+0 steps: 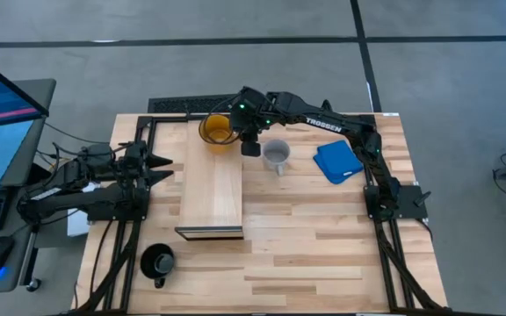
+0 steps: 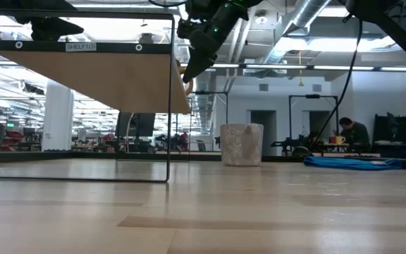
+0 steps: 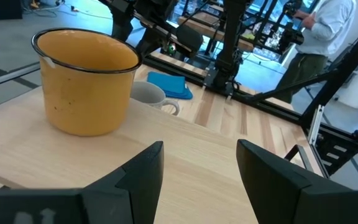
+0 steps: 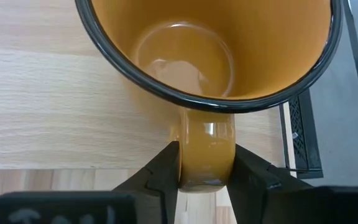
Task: Stack small to large cups/mugs on shelf
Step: Put the yellow mug on the shelf, then put the gray mug on the shelf
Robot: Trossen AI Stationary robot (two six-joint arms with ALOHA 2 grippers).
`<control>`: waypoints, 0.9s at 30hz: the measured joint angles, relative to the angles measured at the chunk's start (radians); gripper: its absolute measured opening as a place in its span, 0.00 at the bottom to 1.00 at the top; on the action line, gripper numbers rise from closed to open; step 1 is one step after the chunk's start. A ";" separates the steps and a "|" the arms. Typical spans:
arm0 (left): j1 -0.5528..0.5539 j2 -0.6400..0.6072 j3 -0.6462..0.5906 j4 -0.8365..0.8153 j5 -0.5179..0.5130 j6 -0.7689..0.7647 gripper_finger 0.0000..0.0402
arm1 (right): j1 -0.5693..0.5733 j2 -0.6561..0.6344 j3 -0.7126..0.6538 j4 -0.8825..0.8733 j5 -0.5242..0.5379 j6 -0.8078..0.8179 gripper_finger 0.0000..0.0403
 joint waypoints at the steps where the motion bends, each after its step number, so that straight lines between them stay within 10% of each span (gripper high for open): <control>1: 0.000 0.000 0.000 -0.003 0.000 0.000 0.48 | 0.000 0.000 0.000 -0.001 0.000 0.000 0.34; 15: 0.000 0.000 0.000 -0.021 0.000 0.000 0.48 | 0.002 0.000 0.000 0.004 -0.001 -0.019 0.57; 27: 0.000 0.000 0.000 -0.051 0.000 0.000 0.48 | 0.030 -0.008 0.000 -0.007 0.076 -0.018 0.57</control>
